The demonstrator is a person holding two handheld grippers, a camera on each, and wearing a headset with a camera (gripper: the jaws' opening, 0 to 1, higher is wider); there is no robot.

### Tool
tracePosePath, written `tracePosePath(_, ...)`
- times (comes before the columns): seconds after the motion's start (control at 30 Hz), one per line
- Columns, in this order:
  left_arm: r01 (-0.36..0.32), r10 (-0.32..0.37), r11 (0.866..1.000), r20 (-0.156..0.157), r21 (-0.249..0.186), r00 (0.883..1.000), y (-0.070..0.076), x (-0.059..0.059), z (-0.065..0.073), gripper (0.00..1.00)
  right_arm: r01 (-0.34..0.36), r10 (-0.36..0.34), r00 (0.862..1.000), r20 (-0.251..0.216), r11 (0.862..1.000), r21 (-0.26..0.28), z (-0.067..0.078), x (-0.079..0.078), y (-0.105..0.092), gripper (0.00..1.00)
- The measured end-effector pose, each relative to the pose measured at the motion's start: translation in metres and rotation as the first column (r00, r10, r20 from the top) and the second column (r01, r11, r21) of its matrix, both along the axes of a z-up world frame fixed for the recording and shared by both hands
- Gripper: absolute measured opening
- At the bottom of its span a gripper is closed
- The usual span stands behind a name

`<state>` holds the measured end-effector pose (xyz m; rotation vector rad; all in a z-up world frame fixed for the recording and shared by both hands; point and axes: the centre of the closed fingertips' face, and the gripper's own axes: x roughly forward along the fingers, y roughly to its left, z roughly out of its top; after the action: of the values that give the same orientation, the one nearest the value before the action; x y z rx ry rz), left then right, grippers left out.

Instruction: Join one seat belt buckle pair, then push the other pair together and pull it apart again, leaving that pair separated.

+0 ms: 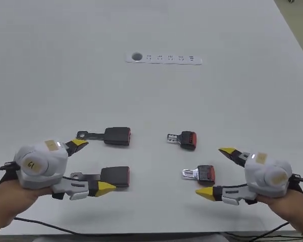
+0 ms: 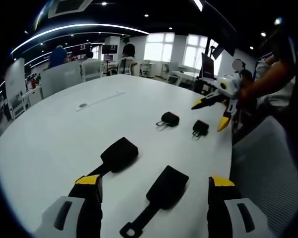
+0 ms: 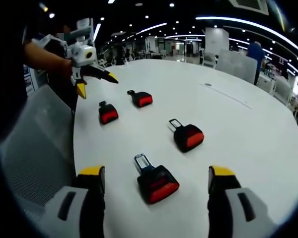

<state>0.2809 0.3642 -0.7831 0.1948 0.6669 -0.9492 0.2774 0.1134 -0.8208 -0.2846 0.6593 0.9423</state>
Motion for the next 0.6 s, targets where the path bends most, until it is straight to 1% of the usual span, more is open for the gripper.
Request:
tracePosePath(0.07, 0.016, -0.016, 1.000, -0.002, 0.008, 1.000, -0.001, -0.001, -0.003, 0.89, -0.013, 0.013, 1.000, -0.008, 1.000, -0.006, -0.003, 0.000, 0.000, 0.85)
tracePosePath(0.17, 0.034, -0.034, 0.999, -0.015, 0.021, 0.999, -0.003, -0.002, -0.009, 0.88, -0.035, 0.035, 0.999, -0.021, 0.999, -0.015, -0.008, -0.002, 0.000, 0.84)
tracePosePath(0.27, 0.047, -0.046, 0.999, -0.025, 0.022, 0.999, -0.005, -0.002, -0.014, 0.87, -0.049, 0.048, 0.998, -0.035, 0.999, -0.019, -0.012, -0.004, 0.000, 0.84)
tracePosePath(0.4, 0.068, -0.067, 0.997, -0.044, 0.031, 0.997, -0.010, -0.004, -0.021, 0.86, -0.075, 0.074, 0.996, -0.050, 0.997, -0.033, -0.016, -0.006, -0.001, 0.83)
tracePosePath(0.47, 0.090, -0.088, 0.995, -0.046, 0.037, 0.995, -0.013, -0.006, -0.024, 0.84, -0.082, 0.081, 0.995, -0.059, 0.996, -0.030, -0.017, -0.005, -0.001, 0.83)
tracePosePath(0.53, 0.116, -0.114, 0.991, -0.051, 0.059, 0.992, -0.013, -0.007, -0.029, 0.83, -0.092, 0.090, 0.994, -0.065, 0.995, -0.031, -0.019, -0.004, -0.001, 0.82)
tracePosePath(0.6, 0.124, -0.121, 0.990, -0.057, 0.061, 0.991, -0.014, -0.007, -0.033, 0.83, -0.103, 0.101, 0.992, -0.070, 0.994, -0.035, -0.020, -0.004, -0.001, 0.81)
